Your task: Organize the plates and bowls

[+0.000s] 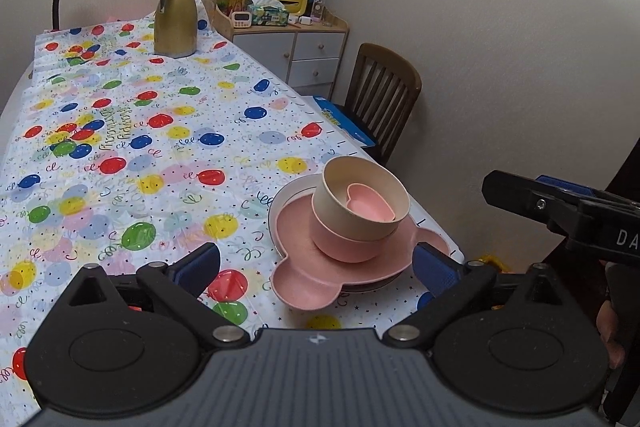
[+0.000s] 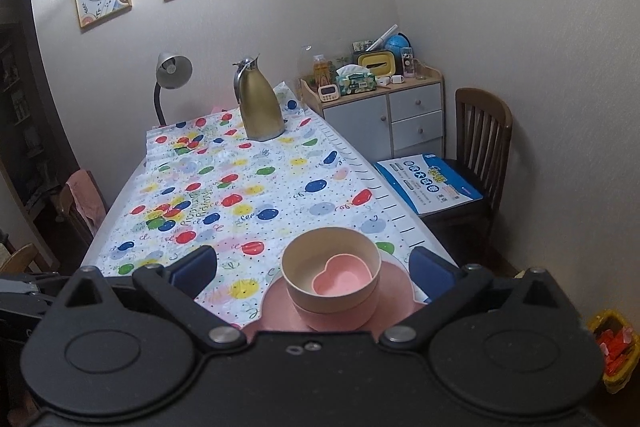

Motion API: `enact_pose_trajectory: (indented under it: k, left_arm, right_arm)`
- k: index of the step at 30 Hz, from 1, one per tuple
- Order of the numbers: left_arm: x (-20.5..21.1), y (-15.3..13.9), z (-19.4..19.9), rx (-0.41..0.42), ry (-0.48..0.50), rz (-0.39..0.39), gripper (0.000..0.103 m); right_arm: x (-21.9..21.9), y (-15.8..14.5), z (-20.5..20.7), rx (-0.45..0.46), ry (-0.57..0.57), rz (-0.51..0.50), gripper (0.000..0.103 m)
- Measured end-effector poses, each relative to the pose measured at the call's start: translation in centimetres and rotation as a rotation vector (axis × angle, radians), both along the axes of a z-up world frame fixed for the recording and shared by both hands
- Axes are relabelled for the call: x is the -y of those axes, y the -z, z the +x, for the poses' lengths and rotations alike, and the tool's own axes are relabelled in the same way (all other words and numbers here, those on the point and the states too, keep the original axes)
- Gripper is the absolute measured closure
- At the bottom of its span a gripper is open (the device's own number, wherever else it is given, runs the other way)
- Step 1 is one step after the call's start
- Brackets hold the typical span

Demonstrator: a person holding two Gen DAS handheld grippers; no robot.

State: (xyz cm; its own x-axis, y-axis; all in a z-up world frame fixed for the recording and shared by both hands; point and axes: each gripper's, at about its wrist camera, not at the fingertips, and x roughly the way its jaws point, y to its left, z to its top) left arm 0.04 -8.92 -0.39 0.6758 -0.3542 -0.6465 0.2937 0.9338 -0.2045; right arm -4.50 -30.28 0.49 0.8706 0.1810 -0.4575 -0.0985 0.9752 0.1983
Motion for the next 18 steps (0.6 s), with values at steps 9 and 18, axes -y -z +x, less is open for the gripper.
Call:
enact_pose_trajectory:
  k: [9,18]
  left_arm:
    - [-0.1,0.0,-0.6,0.008,0.001,-0.003,0.0]
    - [0.4,-0.2,-0.7,0.014,0.01,0.003,0.0]
  right_arm:
    - [-0.4,0.0,-1.1,0.009,0.02,-0.014,0.0]
    - [-0.3,0.6,-1.6,-0.014,0.033,-0.009,0.001]
